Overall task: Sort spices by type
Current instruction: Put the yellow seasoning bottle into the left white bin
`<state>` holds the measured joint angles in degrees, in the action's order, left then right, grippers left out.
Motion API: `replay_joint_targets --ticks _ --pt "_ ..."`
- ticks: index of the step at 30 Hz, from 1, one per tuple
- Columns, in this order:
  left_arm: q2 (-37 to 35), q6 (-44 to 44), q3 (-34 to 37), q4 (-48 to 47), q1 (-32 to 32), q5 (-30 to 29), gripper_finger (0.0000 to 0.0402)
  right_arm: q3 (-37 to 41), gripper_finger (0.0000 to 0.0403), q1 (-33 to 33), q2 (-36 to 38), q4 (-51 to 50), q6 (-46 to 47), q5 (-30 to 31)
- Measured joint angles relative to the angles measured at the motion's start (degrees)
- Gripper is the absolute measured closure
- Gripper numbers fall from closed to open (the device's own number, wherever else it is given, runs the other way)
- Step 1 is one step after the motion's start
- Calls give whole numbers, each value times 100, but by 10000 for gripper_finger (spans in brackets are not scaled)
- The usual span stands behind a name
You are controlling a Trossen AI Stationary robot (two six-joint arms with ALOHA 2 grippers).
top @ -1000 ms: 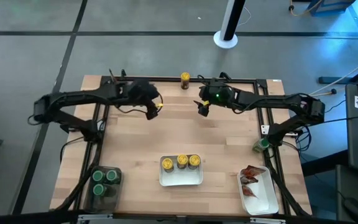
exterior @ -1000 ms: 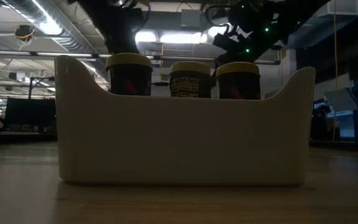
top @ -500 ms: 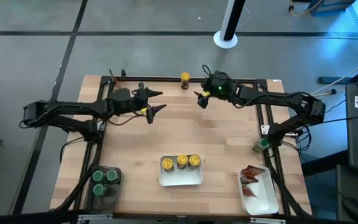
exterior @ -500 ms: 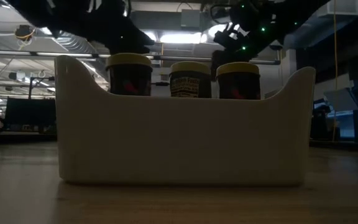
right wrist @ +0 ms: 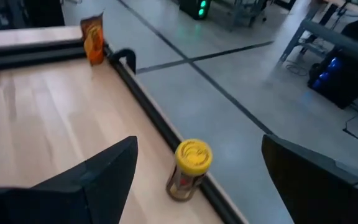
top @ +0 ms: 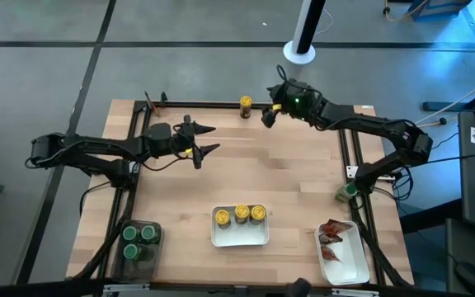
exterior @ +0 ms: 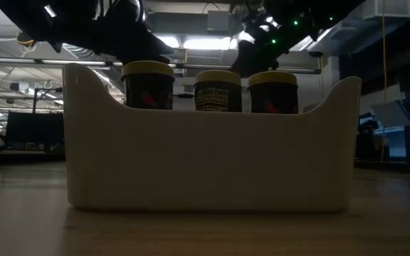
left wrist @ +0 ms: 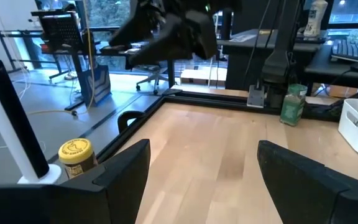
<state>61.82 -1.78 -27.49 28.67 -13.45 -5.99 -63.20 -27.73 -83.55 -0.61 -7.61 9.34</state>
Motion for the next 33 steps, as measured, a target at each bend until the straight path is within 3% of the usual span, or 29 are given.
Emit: replay_joint_targets --ticks 10,23,33 --pt "2 -235 0 -15 -2 -18 122 -800 61 -300 -194 -487 14 -197" --pt "2 -318 -4 -374 -32 -75 122 -2518 61 -660 -2129 -1475 50 -636" --pt "2 -374 -4 -417 -57 -77 122 -2704 61 -684 -3010 -1590 130 -793"
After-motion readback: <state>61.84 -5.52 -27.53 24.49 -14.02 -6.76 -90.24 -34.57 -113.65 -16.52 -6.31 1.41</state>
